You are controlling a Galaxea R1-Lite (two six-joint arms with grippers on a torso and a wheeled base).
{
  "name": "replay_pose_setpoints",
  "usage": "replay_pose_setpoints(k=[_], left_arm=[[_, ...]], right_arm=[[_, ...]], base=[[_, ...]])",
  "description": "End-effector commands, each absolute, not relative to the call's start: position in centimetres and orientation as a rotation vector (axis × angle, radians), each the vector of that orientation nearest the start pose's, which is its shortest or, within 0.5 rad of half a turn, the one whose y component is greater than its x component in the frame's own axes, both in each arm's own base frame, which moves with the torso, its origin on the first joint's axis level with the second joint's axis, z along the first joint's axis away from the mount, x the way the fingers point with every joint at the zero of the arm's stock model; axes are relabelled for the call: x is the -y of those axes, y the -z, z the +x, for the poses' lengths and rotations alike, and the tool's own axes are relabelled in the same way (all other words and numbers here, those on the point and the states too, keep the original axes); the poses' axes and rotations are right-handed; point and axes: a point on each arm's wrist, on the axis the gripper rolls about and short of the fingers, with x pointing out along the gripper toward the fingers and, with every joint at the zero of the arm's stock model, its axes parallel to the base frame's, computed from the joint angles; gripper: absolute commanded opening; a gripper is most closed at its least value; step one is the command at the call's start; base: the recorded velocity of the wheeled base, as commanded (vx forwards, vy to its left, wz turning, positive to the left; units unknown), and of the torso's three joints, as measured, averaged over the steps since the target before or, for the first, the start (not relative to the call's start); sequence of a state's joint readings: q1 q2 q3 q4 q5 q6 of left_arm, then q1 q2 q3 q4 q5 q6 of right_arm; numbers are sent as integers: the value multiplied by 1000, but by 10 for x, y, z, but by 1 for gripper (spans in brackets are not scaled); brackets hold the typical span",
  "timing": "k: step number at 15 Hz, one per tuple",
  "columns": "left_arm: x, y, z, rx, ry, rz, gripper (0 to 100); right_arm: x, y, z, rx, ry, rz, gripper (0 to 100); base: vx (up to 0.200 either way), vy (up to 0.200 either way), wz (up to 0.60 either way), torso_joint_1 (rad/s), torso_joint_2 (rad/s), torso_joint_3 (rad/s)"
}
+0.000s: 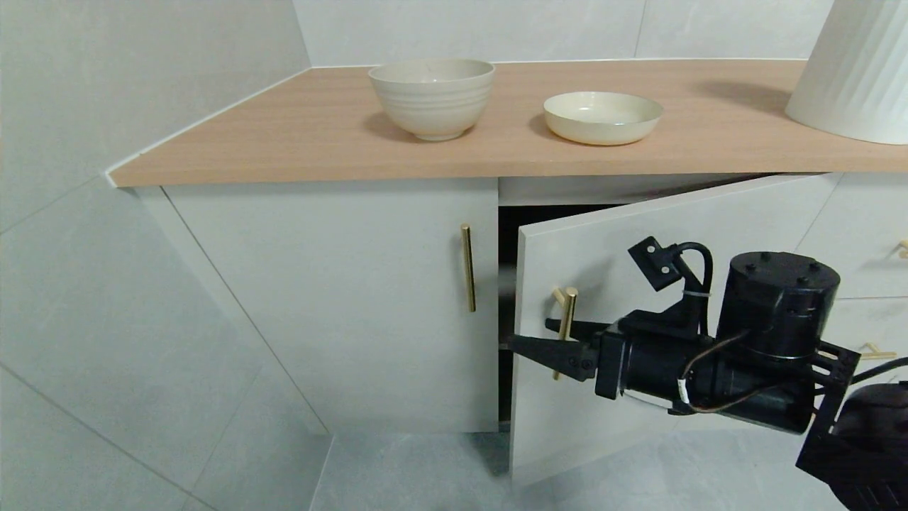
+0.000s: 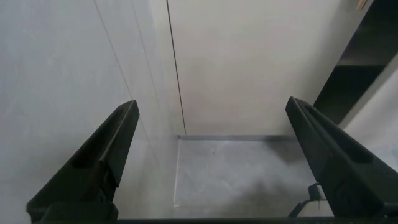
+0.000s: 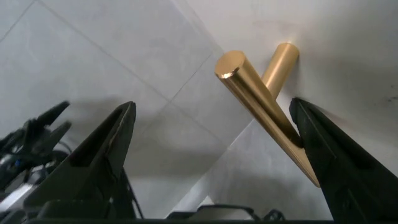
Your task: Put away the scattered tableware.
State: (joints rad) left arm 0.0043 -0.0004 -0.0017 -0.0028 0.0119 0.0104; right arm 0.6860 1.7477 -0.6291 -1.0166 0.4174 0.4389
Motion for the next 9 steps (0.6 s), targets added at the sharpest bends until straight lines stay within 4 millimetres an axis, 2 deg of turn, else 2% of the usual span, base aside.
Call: replay_pose_setpoints(k=[1, 4, 5, 6, 7, 8, 9], left_arm=[[0, -76, -23, 5, -17, 11, 100], [0, -77, -23, 12, -18, 1, 100], [0, -83, -25, 32, -14, 0, 100], [0, -100, -30, 64, 12, -6, 100], [1, -127, -33, 43, 96, -33, 100], [2, -152, -30, -12, 153, -54, 100], [3, -166, -24, -54, 186, -58, 100]], right_arm=[[-194, -155, 210, -382, -1082, 373, 100], [-189, -147, 202, -362, -1092, 372, 100], [-188, -145, 199, -356, -1098, 374, 100], [-186, -140, 194, -368, -1103, 370, 100], [-186, -138, 191, -370, -1111, 369, 100], [-186, -137, 190, -371, -1114, 368, 100], [-187, -138, 190, -366, -1115, 369, 100]], base=[[0, 0, 0, 0, 0, 0], [0, 0, 0, 0, 0, 0], [0, 0, 0, 0, 0, 0], [0, 0, 0, 0, 0, 0], [0, 0, 0, 0, 0, 0], [0, 0, 0, 0, 0, 0], [0, 0, 0, 0, 0, 0]])
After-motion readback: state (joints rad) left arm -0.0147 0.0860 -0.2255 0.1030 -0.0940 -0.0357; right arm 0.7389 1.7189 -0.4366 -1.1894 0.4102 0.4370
